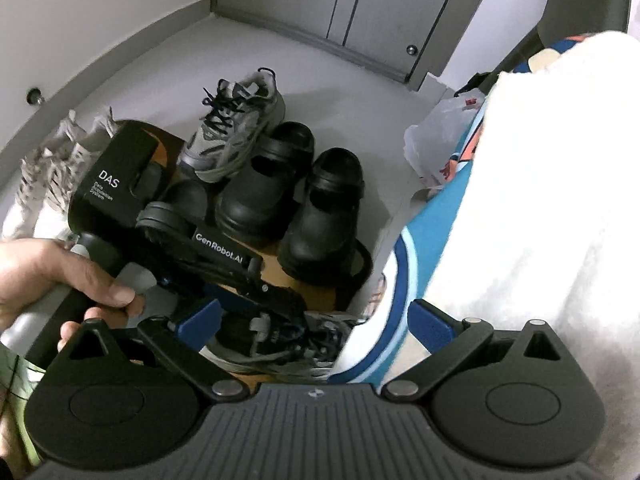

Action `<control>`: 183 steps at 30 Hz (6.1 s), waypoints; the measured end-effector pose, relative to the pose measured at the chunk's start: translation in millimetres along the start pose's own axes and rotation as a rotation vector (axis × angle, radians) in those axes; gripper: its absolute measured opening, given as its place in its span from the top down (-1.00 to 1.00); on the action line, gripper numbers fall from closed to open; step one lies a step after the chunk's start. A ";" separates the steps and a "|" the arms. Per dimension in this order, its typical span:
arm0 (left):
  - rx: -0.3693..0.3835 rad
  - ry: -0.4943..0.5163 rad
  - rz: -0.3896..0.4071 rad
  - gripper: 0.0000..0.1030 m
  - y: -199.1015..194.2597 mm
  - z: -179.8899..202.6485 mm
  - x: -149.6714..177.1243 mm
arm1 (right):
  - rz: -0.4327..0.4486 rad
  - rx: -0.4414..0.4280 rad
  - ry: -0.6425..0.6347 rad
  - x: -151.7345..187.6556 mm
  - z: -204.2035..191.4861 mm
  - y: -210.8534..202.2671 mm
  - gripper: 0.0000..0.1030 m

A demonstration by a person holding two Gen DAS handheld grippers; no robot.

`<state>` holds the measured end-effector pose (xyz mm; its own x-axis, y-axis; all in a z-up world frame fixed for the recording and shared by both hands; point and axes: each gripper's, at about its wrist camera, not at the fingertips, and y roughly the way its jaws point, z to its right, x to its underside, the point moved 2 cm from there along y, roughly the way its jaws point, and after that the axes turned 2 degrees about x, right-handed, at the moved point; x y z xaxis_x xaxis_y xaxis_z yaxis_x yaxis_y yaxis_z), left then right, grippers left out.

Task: Organize scattered shoes
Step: 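Open the right gripper and grasp the second grey sneaker with the left gripper, then lift the second grey sneaker with the left gripper and carry it up, then grasp the sneaker's heel with the right gripper while the left gripper releases it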

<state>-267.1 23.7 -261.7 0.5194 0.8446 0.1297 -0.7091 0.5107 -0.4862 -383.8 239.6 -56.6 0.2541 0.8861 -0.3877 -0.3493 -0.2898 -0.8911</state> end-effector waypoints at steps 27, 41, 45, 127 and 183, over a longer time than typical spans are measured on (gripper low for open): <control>0.069 -0.037 0.006 -0.05 44.2 -22.0 0.2 | -0.036 0.044 -0.070 5.8 0.8 10.0 -0.98; 0.080 -0.043 0.018 -0.13 49.3 -16.0 1.4 | -0.047 0.039 -0.096 7.1 -2.8 13.5 -0.98; 0.081 -0.040 0.020 -0.12 49.7 -16.8 0.2 | -0.050 0.037 -0.107 7.3 -5.9 14.6 -0.98; 0.301 0.070 0.380 0.83 -158.1 -29.6 12.3 | 0.067 -0.102 -0.289 -14.5 -59.0 -5.8 -0.98; 0.436 0.043 0.611 0.83 -380.2 -132.7 50.6 | 0.275 -0.268 -1.016 -121.0 -272.5 39.3 -0.98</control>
<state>92.0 -149.1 -184.9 -0.0153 0.9956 -0.0921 -0.9971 -0.0221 -0.0733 -182.5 22.4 -109.0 -0.7109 0.6285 -0.3156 -0.0404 -0.4844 -0.8739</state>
